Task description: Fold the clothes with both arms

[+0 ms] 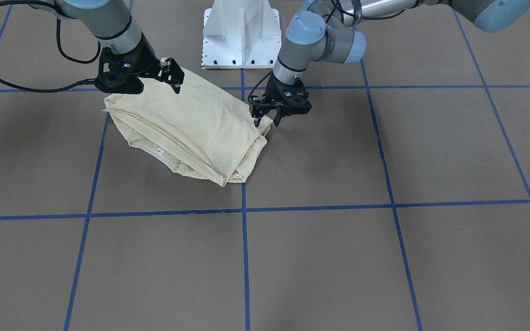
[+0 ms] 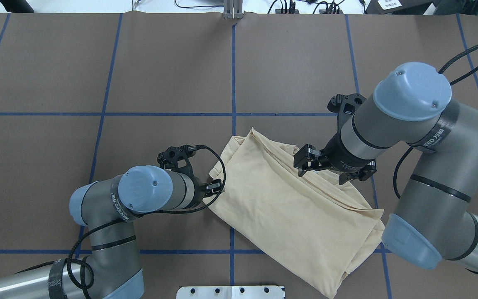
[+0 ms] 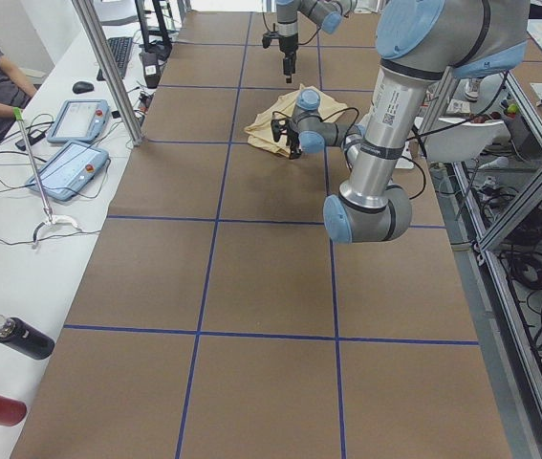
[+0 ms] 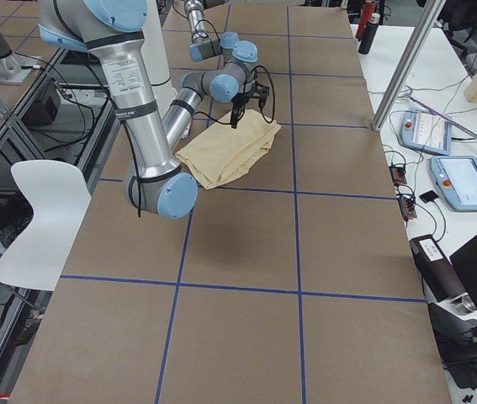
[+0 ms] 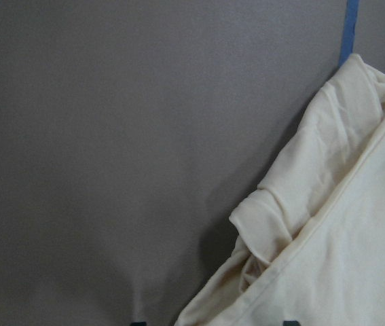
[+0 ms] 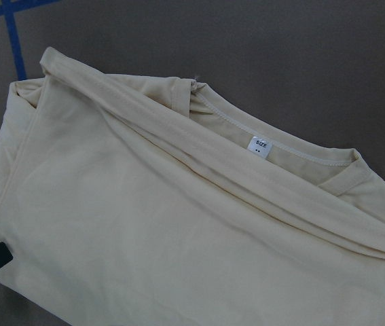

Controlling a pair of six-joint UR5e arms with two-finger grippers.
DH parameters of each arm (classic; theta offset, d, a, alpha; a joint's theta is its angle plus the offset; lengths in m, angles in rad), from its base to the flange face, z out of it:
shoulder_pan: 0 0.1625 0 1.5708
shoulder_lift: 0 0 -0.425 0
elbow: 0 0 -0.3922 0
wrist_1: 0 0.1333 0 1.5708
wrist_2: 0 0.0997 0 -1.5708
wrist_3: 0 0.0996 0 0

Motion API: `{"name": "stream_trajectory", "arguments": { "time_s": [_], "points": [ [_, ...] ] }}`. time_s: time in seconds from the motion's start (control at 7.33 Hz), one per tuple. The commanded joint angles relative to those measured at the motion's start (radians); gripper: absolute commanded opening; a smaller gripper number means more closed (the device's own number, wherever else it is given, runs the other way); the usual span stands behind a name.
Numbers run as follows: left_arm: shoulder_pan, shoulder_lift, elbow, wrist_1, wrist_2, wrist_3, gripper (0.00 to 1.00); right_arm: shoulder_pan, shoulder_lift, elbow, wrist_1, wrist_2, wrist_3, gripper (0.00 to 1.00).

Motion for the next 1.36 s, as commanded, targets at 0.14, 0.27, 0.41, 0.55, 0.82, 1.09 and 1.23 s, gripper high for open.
{"name": "stream_trajectory", "arguments": {
  "time_s": [0.14,0.27,0.41,0.55,0.82,1.09,1.23],
  "points": [
    [0.000,-0.002,-0.013,0.007,-0.012,0.001,0.00,0.014,0.000,0.001,0.000,0.007,-0.001,1.00],
    [-0.002,-0.011,-0.017,0.013,-0.013,0.001,0.00,0.023,0.000,0.001,-0.002,0.010,-0.001,1.00],
    [-0.011,-0.020,-0.017,0.022,-0.013,0.001,0.00,0.028,-0.002,0.001,0.000,0.012,-0.001,1.00],
    [-0.038,-0.021,-0.014,0.024,-0.013,0.000,0.00,0.037,-0.002,0.004,0.000,0.014,-0.003,1.00],
    [-0.115,-0.031,-0.004,0.079,-0.012,0.001,0.00,0.042,-0.002,0.019,0.000,0.014,-0.004,1.00],
    [-0.173,-0.092,0.099,0.079,-0.004,0.003,0.00,0.054,0.000,0.019,0.000,0.012,-0.004,1.00],
    [-0.196,-0.124,0.155,0.076,-0.001,0.025,0.00,0.057,0.000,0.022,0.000,0.012,-0.004,1.00]
  ]
}}
